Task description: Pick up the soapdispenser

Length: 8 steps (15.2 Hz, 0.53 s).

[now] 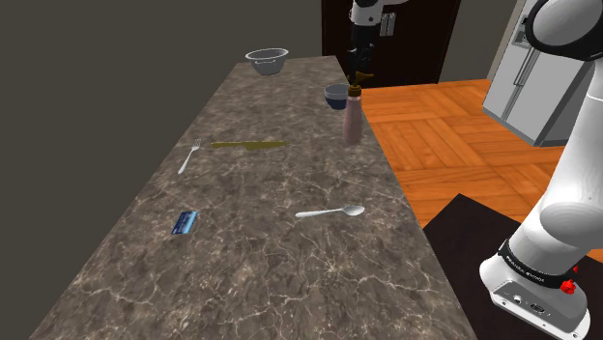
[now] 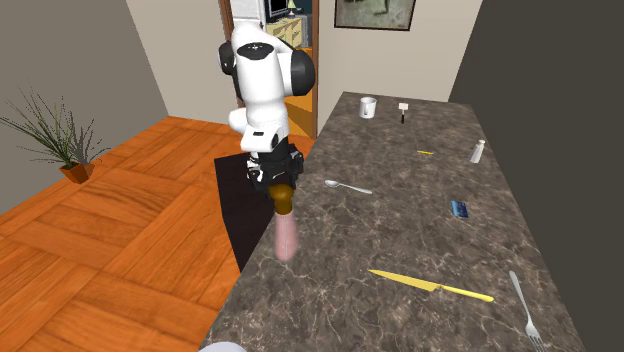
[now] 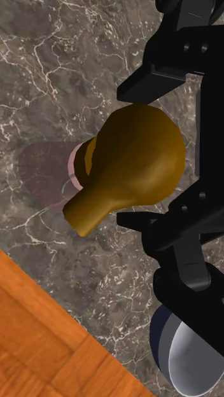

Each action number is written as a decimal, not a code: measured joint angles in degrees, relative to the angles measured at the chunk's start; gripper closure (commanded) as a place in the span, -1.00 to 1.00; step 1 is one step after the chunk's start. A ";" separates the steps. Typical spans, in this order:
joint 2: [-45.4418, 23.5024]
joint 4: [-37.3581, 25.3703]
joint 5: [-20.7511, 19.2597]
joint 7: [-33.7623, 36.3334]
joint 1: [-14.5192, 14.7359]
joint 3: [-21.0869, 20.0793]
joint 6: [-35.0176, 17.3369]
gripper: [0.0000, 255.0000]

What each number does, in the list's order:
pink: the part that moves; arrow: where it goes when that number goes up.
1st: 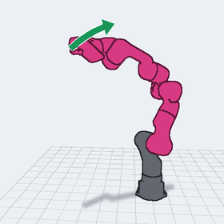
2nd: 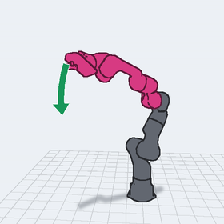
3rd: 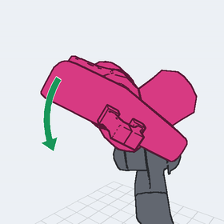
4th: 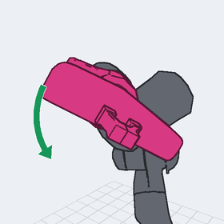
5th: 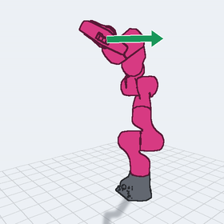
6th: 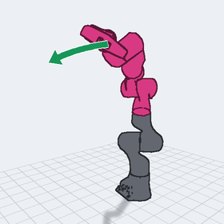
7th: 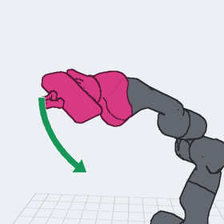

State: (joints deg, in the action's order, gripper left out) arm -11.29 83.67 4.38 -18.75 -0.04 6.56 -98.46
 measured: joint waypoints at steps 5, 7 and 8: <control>0.03 0.05 0.01 0.01 0.02 -0.01 -0.04 1.00; 0.03 0.04 0.02 -0.01 0.00 -0.01 -0.03 1.00; -0.07 -0.42 0.01 0.01 -0.01 0.00 0.40 1.00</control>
State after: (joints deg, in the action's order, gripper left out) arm -11.36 83.25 4.39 -18.74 -0.05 6.56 -98.06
